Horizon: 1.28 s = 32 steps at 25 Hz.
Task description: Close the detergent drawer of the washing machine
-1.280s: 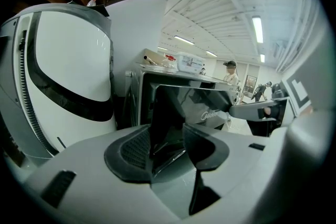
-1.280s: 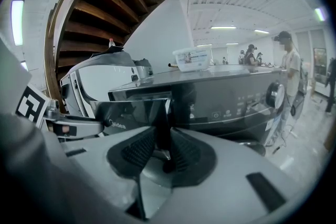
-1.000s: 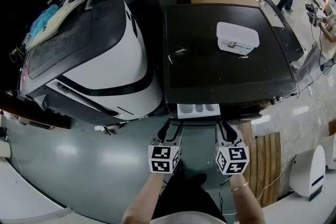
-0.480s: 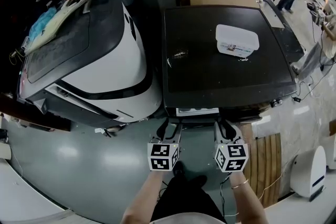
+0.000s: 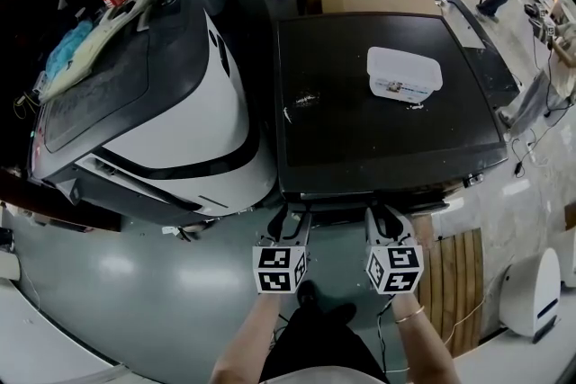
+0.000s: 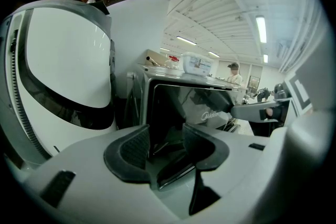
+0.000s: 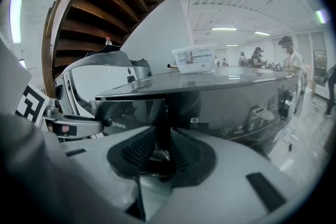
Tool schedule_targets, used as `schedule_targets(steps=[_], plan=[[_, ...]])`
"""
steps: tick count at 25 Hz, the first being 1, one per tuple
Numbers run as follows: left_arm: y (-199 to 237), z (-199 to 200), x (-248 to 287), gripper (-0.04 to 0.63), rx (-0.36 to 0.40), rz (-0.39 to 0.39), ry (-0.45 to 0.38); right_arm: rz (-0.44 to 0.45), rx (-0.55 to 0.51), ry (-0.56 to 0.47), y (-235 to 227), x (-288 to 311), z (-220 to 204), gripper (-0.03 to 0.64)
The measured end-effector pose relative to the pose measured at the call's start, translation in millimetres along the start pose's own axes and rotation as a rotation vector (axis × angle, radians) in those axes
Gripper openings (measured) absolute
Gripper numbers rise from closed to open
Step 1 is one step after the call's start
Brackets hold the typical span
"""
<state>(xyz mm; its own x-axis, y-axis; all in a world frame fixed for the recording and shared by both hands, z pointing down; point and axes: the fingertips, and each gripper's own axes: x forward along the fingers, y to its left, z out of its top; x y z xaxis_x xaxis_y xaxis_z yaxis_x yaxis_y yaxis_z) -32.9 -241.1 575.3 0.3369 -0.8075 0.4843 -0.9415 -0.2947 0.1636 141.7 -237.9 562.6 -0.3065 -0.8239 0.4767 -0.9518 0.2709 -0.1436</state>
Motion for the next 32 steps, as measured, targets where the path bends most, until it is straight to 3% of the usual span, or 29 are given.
schedule_targets(steps=[25,32], plan=[[4,4,8,0.181,-0.034,0.022,0.029,-0.069,0.02,0.026,-4,8,6,0.095],[3,8,-7,0.166,-0.042,0.031,0.015,-0.057,0.049,-0.029,-1,-17,21,0.095]])
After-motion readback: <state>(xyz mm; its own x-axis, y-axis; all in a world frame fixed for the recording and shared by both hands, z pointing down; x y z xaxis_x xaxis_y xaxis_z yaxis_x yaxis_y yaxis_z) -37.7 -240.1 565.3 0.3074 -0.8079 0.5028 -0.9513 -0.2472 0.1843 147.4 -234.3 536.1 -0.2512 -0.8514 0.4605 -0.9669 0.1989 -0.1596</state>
